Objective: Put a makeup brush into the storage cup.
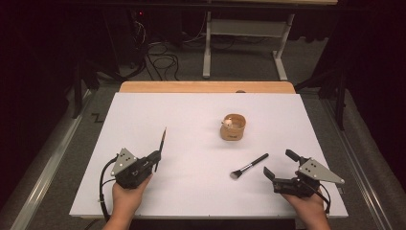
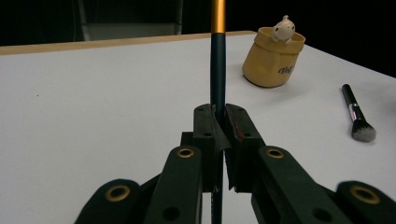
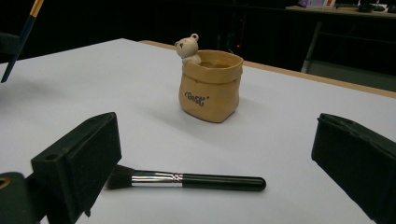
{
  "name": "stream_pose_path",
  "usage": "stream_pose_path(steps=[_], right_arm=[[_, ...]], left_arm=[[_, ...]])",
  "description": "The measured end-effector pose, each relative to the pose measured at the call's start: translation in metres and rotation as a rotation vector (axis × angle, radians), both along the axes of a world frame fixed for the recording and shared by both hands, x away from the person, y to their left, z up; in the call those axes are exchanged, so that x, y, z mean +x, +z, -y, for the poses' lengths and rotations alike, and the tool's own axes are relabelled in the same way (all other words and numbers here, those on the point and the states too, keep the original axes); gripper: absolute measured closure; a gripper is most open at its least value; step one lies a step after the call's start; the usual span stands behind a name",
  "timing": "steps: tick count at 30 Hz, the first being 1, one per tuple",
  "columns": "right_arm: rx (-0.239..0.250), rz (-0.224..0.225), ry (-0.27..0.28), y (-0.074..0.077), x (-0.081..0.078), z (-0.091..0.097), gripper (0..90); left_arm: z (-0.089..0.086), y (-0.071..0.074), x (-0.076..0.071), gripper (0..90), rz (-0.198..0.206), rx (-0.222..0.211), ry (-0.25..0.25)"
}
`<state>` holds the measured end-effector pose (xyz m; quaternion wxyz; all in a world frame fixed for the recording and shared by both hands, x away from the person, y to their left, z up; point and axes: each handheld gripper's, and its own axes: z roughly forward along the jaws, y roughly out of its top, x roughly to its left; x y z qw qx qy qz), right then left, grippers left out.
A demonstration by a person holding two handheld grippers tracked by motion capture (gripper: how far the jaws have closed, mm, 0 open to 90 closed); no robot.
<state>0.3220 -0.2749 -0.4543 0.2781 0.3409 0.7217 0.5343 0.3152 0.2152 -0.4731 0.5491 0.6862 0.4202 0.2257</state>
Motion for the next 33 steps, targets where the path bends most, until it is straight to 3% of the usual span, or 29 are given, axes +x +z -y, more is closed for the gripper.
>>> stream_pose_path(steps=[7, 12, 15, 17, 25, 29, 33], right_arm=[[0.002, -0.001, 0.004, -0.001, 0.000, -0.001, 2.2], [0.001, 0.001, 0.012, -0.001, 0.000, -0.002, 2.3], [-0.001, 0.000, 0.013, -0.001, 0.000, -0.002, 2.4], [0.003, -0.002, 0.009, 0.000, 0.000, -0.003, 2.4], [0.010, 0.005, 0.024, 0.002, -0.003, -0.004, 3.0], [0.018, 0.003, 0.045, 0.005, -0.004, -0.010, 3.2], [0.063, -0.001, 0.081, 0.012, -0.004, -0.019, 3.2]], left_arm=[[0.001, 0.003, -0.002, 84.0, 0.053, -0.023, -0.028], [0.003, 0.003, -0.003, 84.0, 0.061, -0.022, -0.041], [0.005, 0.004, -0.002, 84.0, 0.046, -0.028, -0.052], [0.009, 0.008, -0.002, 84.0, 0.054, 0.006, -0.060], [0.021, 0.026, 0.004, 84.0, 0.071, 0.011, -0.088], [0.031, 0.024, 0.004, 84.0, 0.082, 0.028, -0.116], [0.037, 0.017, 0.002, 84.0, 0.081, 0.006, -0.134]])
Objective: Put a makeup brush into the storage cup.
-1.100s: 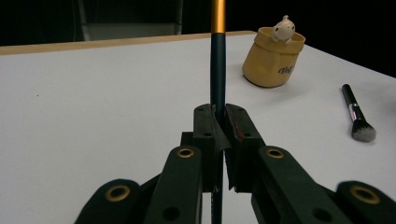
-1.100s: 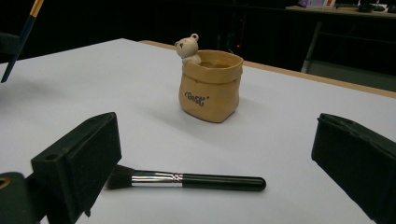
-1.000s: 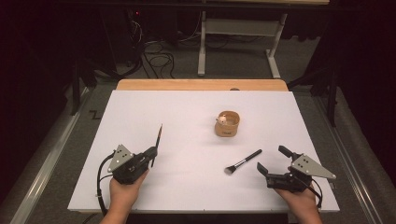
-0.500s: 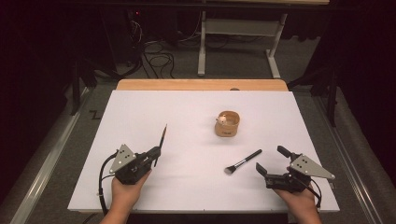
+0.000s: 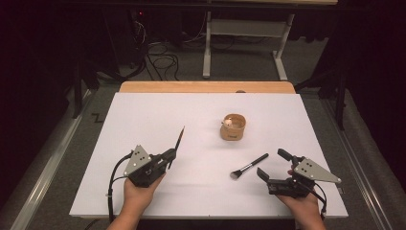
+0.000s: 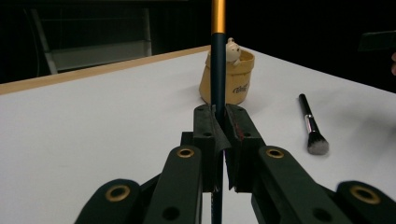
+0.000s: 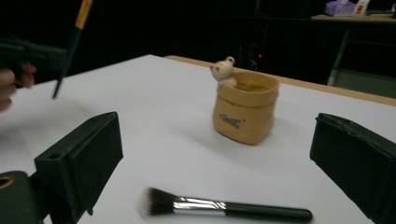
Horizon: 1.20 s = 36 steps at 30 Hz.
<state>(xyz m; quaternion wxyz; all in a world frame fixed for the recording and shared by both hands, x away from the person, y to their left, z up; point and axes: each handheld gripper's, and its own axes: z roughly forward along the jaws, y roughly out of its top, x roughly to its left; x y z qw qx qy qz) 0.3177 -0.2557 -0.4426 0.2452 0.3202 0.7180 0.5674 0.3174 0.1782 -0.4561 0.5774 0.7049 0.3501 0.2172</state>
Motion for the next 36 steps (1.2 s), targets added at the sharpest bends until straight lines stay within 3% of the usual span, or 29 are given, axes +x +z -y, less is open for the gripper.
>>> stream_pose_path(steps=[4, 8, 13, 16, 27, 36], right_arm=[[0.019, -0.002, 0.036, 0.007, 0.003, -0.014, 3.2], [0.027, -0.007, 0.068, 0.016, 0.010, -0.029, 3.8], [-0.018, 0.010, 0.098, 0.028, 0.021, -0.049, 4.1], [-0.015, 0.011, 0.105, 0.032, 0.025, -0.058, 4.4], [-0.018, 0.003, 0.142, 0.030, 0.032, -0.081, 6.1], [0.033, -0.021, 0.176, 0.029, 0.034, -0.091, 8.0]], left_arm=[[0.006, -0.004, -0.001, 84.0, -0.007, 0.019, -0.026], [0.007, -0.004, -0.001, 84.0, -0.006, 0.005, -0.032], [0.008, -0.003, -0.002, 84.0, -0.002, -0.009, -0.036], [0.008, -0.002, -0.003, 84.0, 0.004, -0.016, -0.036], [0.011, -0.001, -0.003, 84.0, 0.019, -0.002, -0.036], [0.018, -0.003, -0.003, 84.0, 0.023, 0.004, -0.046]])
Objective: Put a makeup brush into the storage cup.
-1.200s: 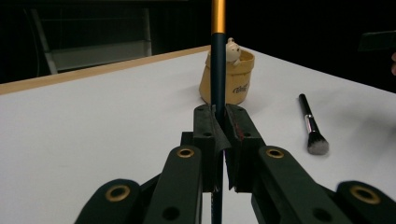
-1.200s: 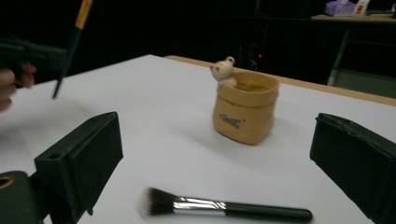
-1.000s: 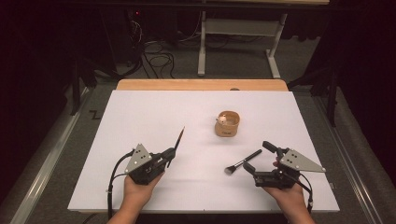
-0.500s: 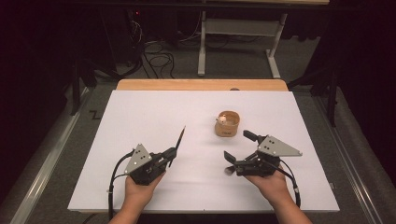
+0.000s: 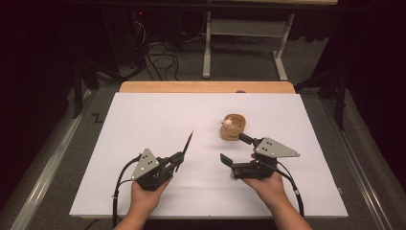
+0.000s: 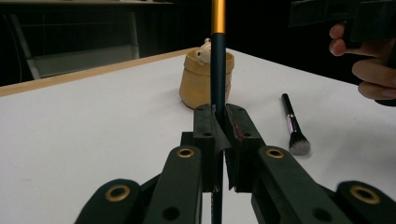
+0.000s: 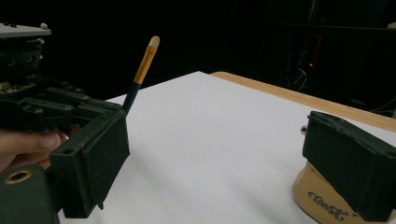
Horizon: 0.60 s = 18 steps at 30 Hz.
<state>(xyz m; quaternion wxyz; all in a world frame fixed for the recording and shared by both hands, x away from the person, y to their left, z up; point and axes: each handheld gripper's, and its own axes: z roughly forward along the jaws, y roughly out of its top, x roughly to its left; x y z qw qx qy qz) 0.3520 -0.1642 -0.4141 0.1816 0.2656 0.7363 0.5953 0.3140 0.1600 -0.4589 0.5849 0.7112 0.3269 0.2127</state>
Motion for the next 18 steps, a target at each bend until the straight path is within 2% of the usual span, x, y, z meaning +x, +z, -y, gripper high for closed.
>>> stream_pose_path(steps=[3, 8, 18], right_arm=[[0.006, 0.006, 0.011, 0.000, 0.002, -0.005, 8.7], [0.040, -0.017, 0.024, -0.002, 0.003, -0.012, 10.5], [0.059, -0.050, 0.050, -0.009, 0.003, -0.026, 13.3]], left_arm=[[0.002, -0.001, 0.000, 84.0, 0.003, 0.002, -0.003], [0.005, -0.002, 0.000, 84.0, 0.003, -0.003, -0.003], [0.012, -0.003, -0.002, 84.0, 0.012, -0.001, -0.012]])
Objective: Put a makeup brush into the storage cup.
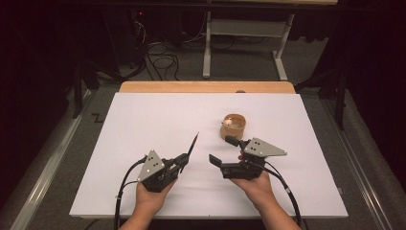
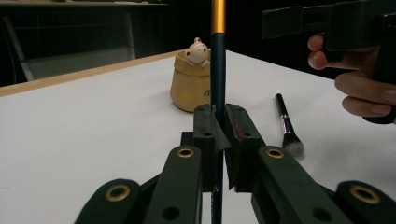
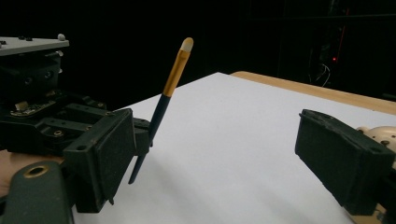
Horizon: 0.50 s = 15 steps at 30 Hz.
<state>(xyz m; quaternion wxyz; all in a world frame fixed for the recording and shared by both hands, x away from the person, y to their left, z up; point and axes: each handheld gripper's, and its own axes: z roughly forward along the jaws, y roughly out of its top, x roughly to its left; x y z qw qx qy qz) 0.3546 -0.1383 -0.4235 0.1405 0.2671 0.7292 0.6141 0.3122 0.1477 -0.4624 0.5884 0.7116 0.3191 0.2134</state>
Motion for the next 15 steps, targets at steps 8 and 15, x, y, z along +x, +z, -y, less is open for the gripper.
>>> stream_pose_path(steps=[8, 15], right_arm=[[0.032, -0.019, -0.004, -0.0043, -0.0061, 0.0006, 15.2], [0.055, -0.054, 0.010, -0.0099, -0.0052, -0.0016, 16.2]], left_arm=[[0.0046, -0.0015, -0.0024, 84.0, 0.000, 0.007, -0.012], [0.0070, -0.0032, -0.0028, 84.0, -0.005, 0.011, -0.020]])
